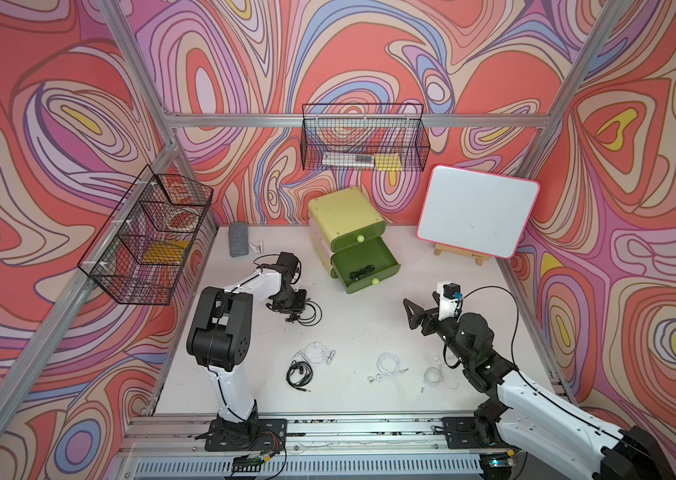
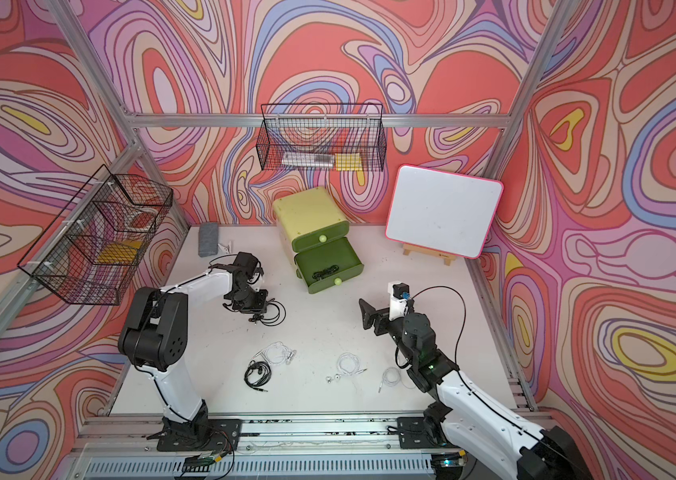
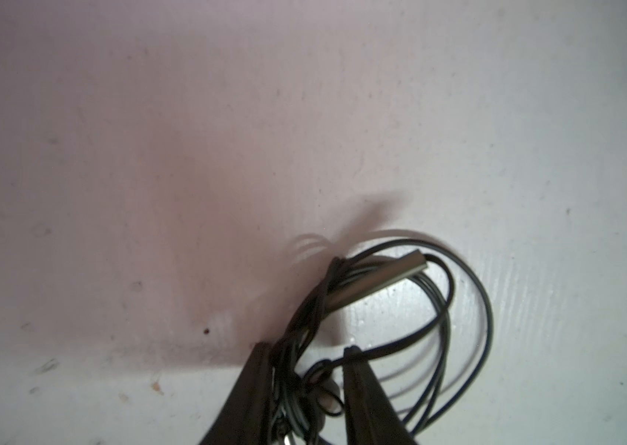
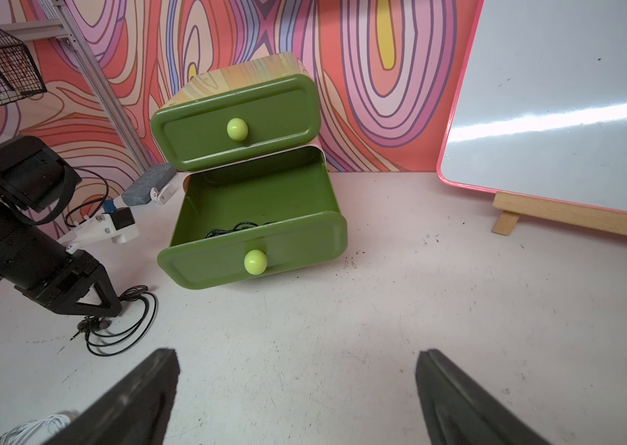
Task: Place the wired earphones into the drawer by color
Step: Pick up the wired earphones from the center of the board.
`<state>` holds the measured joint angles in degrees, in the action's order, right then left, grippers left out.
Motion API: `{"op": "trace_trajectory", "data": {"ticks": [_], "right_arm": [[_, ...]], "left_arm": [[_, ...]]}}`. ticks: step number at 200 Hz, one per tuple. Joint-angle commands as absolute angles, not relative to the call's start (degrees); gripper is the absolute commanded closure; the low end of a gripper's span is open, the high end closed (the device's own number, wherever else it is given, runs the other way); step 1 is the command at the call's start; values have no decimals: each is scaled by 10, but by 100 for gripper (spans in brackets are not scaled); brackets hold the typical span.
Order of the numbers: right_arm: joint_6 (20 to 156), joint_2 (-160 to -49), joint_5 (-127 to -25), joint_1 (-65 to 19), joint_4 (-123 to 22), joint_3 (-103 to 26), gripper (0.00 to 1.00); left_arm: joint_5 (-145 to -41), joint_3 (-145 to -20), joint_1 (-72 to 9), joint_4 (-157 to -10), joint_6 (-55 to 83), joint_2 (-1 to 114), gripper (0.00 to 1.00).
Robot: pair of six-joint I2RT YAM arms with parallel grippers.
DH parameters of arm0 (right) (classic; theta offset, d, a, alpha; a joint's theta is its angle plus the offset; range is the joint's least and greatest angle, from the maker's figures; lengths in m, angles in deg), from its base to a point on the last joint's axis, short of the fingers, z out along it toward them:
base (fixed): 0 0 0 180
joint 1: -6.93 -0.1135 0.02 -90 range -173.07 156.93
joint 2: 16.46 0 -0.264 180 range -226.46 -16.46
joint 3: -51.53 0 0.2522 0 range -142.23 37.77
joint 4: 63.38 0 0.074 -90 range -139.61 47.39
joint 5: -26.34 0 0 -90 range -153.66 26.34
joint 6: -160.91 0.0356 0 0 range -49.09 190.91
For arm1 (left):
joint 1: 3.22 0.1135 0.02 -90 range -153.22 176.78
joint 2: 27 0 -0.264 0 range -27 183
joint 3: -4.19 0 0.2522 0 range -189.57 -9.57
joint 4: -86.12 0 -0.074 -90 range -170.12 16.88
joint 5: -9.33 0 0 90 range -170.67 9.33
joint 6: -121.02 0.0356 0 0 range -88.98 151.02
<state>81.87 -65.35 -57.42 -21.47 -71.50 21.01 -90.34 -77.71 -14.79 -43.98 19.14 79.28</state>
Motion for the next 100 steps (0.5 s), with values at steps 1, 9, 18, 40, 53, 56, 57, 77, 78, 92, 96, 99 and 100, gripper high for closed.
{"op": "trace_trajectory", "data": {"ticks": [1,9,18,40,53,56,57,77,78,92,96,99,100], "right_arm": [[815,-647,-567,-212,-718,211,2],[815,-646,-567,-212,-718,212,2],[815,-646,-567,-212,-718,212,2],[815,-644,-565,-212,-717,212,2],[815,-642,-565,-212,-717,212,2],[815,-642,-566,-212,-717,212,2],[815,-643,-566,-212,-717,212,2],[815,-641,-564,-212,-716,213,2],[815,-641,-563,-212,-716,213,1],[815,-641,-563,-213,-716,213,2],[815,-641,-563,-212,-716,213,2],[815,-641,-563,-212,-716,213,2],[815,-640,-563,-212,-716,213,2]], "left_arm": [[-886,-770,-146,-425,186,780,76],[-883,-770,-146,-424,186,781,77],[-879,-771,-148,-423,186,782,80],[-874,-772,-151,-422,186,783,86],[-871,-772,-153,-423,186,784,90],[-869,-772,-153,-422,186,782,91],[-869,-772,-154,-423,185,783,91],[-864,-770,-155,-426,183,778,96],[-864,-770,-155,-426,183,777,96],[-861,-768,-156,-428,181,771,98],[-859,-768,-156,-428,180,769,99],[-858,-767,-157,-429,179,768,100],[-857,-767,-157,-429,179,766,100]]}}
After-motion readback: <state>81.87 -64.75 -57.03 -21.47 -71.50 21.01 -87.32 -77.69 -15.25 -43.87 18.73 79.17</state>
